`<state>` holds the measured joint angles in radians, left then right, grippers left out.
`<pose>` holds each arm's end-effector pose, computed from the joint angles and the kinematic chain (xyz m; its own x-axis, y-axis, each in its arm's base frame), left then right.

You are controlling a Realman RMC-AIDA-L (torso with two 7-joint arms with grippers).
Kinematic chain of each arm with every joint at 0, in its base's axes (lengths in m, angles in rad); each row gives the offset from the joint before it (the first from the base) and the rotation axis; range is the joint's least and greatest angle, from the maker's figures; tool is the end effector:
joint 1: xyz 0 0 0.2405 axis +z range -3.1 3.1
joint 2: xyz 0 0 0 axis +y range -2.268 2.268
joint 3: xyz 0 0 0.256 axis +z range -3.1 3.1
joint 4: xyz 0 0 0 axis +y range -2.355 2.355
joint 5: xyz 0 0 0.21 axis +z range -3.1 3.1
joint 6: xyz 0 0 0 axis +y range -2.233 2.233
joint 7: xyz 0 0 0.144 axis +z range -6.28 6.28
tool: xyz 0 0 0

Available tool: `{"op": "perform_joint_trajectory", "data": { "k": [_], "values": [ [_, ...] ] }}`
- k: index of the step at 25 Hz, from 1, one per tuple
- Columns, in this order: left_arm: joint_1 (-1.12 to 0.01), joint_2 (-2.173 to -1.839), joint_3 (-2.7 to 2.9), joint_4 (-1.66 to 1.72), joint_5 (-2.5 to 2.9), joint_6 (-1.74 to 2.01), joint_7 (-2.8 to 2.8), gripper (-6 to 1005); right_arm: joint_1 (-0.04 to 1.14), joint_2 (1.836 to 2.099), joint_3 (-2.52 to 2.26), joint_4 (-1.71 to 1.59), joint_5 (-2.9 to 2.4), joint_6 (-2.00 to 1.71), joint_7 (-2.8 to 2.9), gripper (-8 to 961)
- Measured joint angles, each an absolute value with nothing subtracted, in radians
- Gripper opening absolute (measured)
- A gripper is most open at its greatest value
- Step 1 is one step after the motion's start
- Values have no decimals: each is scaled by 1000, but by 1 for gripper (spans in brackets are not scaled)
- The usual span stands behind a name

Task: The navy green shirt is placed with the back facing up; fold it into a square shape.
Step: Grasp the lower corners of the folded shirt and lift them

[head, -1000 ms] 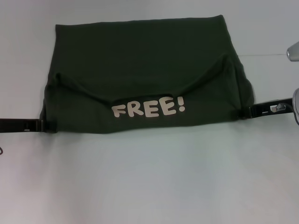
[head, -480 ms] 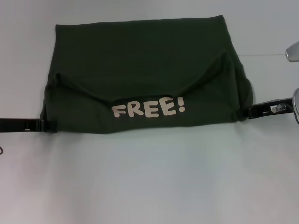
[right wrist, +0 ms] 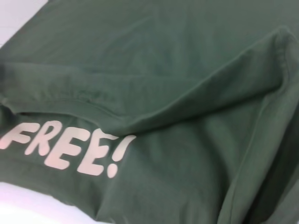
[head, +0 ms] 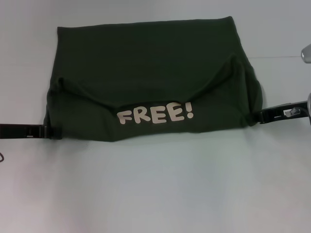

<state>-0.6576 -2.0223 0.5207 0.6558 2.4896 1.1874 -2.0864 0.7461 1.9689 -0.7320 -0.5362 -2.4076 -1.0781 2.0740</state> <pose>-0.3201 0.3843 0.0330 0.4454 0.8026 0.3968 0.8847 -0.3263 -0.3330 0.2938 0.4133 0.0194 0.5700 -0.7664 -0.2961 -0.8041 -0.4463 -0.3927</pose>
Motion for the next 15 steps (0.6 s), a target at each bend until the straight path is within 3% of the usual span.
{"op": "perform_joint_trajectory", "data": {
  "k": [15],
  "values": [
    [-635, -1994, 500, 766, 2539, 1425, -2115, 66, 655, 1955, -659, -690, -2405, -1339, 2073, 30]
  ]
}}
